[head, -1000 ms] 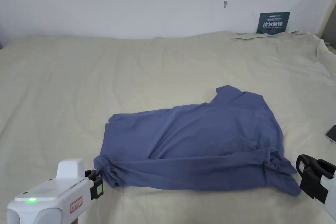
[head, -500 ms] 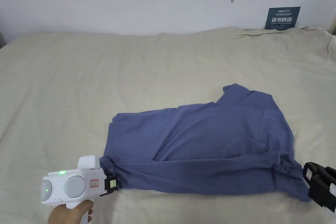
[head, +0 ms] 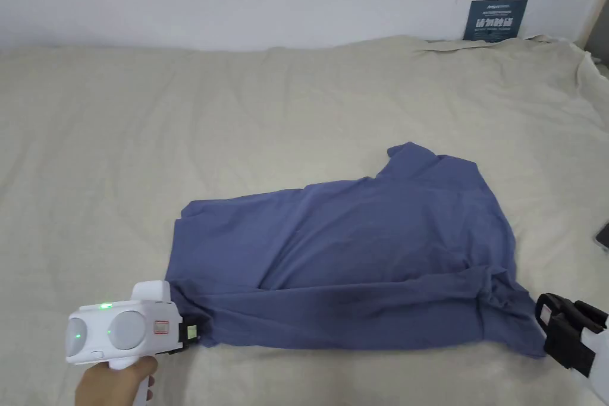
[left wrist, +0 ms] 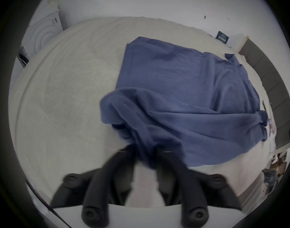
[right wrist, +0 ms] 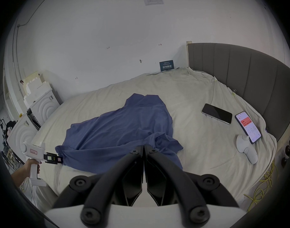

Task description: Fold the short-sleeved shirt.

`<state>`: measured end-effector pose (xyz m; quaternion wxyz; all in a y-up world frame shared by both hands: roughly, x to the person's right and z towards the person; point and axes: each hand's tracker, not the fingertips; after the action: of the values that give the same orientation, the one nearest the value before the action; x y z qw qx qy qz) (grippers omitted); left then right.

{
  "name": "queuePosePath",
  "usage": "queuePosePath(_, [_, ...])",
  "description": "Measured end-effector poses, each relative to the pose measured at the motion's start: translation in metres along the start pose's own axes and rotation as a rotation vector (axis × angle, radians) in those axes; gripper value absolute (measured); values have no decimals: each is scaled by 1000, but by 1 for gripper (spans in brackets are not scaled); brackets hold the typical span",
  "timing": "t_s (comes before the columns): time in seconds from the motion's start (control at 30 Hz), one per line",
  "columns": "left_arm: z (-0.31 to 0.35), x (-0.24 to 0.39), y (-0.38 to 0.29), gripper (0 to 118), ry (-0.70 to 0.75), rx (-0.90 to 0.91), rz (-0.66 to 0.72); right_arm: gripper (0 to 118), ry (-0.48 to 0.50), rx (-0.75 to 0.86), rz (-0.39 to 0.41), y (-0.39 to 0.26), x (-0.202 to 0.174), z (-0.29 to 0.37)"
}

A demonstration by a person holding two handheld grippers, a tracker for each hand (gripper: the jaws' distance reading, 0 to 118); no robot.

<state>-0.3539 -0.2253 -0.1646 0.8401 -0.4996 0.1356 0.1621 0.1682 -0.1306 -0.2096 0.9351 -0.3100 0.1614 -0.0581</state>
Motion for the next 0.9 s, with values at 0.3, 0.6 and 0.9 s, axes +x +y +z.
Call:
queuePosePath(0.3, [35, -9, 4, 4, -89, 57, 63, 16, -146, -217, -10, -20, 43, -65])
queuePosePath(0.6, [59, 1, 2, 4, -111, 87, 53, 99, -153, -329, 15, -35, 49, -116])
queuePosePath(0.9, [57, 2, -1, 4, -107, 74, 51, 25, -124, -403, 33, -37, 47, -143])
